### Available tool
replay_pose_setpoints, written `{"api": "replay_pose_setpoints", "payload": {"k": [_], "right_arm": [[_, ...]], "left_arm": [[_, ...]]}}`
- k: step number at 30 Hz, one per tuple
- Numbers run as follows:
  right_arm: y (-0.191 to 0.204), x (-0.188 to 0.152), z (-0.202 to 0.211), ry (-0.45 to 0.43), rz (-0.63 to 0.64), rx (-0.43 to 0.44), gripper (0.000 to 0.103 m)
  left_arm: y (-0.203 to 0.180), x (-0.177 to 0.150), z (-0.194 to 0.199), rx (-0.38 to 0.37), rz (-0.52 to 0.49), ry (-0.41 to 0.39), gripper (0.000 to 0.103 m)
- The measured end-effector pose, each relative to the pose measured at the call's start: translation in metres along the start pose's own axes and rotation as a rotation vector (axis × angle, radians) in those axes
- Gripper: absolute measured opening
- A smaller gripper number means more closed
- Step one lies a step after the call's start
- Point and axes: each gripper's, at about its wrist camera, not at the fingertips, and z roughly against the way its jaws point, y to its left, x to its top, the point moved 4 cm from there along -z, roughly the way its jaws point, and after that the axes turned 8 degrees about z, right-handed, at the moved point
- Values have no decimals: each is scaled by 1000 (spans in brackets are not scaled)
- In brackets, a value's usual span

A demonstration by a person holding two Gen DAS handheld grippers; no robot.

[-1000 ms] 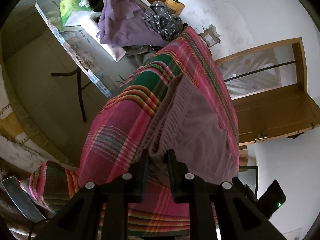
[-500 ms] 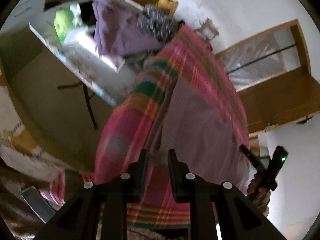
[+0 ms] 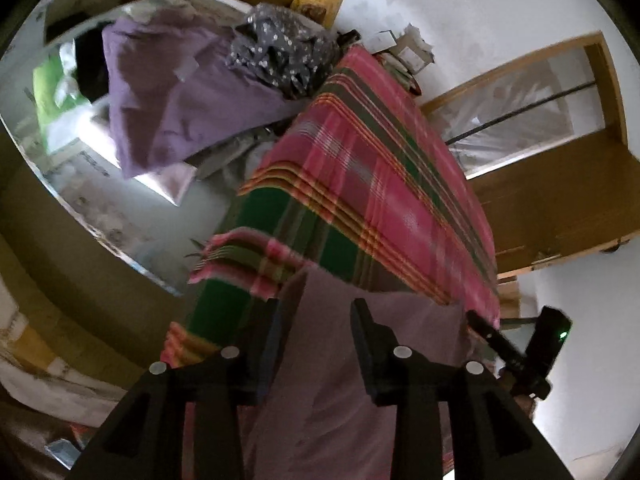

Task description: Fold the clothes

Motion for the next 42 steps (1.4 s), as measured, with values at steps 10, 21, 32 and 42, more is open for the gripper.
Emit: {"api": "replay_pose_setpoints", "payload": {"k": [10, 21, 32, 42], "right_arm": [[-3, 3, -24, 9, -35, 105, 35], [-13, 2, -26, -40, -48, 46, 11], [22, -20, 10, -76, 153, -79, 35], [72, -95, 38, -38, 338, -9, 36]], "left_arm": [[4, 10, -21, -24, 74, 38, 22], [12, 9, -10, -37, 113, -61, 7], [11, -5, 3, 26, 75, -100, 11], [-12, -53, 28, 72, -61, -166, 15]]}}
